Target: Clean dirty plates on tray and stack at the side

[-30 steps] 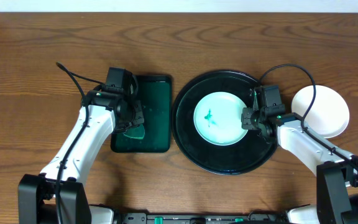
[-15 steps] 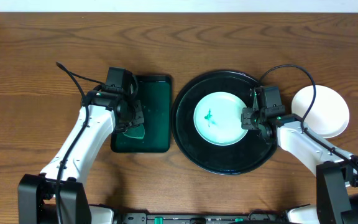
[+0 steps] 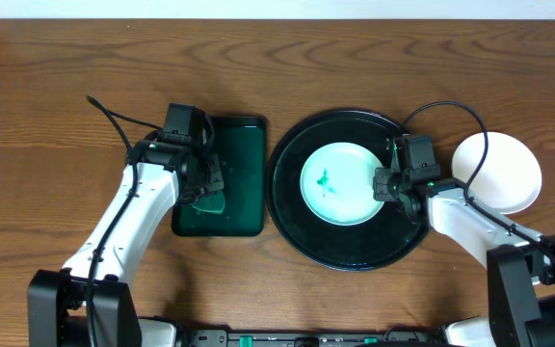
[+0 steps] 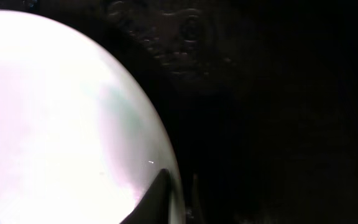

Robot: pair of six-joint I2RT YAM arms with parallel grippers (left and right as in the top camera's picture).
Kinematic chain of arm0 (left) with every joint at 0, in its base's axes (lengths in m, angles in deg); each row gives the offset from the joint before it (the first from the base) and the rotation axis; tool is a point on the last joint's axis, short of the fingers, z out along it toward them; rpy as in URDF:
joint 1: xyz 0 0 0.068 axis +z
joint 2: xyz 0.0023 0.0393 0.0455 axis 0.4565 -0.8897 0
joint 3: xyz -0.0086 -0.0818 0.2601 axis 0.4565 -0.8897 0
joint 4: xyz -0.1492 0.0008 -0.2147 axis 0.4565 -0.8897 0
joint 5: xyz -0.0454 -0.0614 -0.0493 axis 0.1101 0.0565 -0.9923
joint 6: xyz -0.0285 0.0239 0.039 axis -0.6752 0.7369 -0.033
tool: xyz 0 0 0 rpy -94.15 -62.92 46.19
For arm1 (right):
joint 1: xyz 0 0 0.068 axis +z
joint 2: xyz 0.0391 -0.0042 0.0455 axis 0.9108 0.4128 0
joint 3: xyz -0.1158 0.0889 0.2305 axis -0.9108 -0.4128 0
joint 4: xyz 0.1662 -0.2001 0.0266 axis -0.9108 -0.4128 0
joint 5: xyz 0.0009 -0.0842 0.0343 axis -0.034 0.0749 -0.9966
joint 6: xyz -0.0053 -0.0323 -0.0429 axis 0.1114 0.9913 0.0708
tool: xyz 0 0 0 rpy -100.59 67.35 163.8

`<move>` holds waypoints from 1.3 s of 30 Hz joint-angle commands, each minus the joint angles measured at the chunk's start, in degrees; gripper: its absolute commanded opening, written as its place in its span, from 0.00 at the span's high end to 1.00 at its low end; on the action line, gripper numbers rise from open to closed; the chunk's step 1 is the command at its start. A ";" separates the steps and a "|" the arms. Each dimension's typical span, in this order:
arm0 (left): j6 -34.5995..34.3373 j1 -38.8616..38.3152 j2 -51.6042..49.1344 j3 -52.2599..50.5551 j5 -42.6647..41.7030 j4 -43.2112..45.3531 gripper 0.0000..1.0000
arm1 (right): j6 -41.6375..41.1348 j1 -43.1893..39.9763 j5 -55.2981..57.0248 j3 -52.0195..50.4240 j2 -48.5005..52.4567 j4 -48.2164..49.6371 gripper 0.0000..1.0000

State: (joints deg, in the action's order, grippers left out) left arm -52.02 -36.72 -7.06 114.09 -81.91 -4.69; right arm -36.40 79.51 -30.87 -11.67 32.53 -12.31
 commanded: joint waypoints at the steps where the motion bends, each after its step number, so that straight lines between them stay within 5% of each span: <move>1: -0.11 -0.17 0.11 0.24 -0.11 0.02 0.92 | -0.20 0.46 0.72 -0.68 1.07 0.61 0.99; 22: -0.11 -0.17 0.11 0.24 -0.11 0.87 0.93 | -2.12 0.42 0.79 -0.20 -3.02 -1.16 0.99; 27: -0.11 -0.17 0.11 0.24 -0.11 0.90 0.93 | -2.12 0.42 0.76 -0.24 -2.78 -1.20 0.83; 32: -0.09 -0.17 0.11 0.24 -0.11 0.96 0.93 | -2.19 0.42 0.76 -0.24 -1.53 -1.16 0.99; 39: -0.11 -0.17 0.11 0.24 -0.11 1.05 0.93 | -2.14 0.42 0.76 -0.22 -1.64 -2.45 0.99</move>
State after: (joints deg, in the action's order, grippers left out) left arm -52.02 -36.72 -7.06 114.09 -81.91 -3.88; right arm -38.32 79.58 -30.74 -11.69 30.67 -13.84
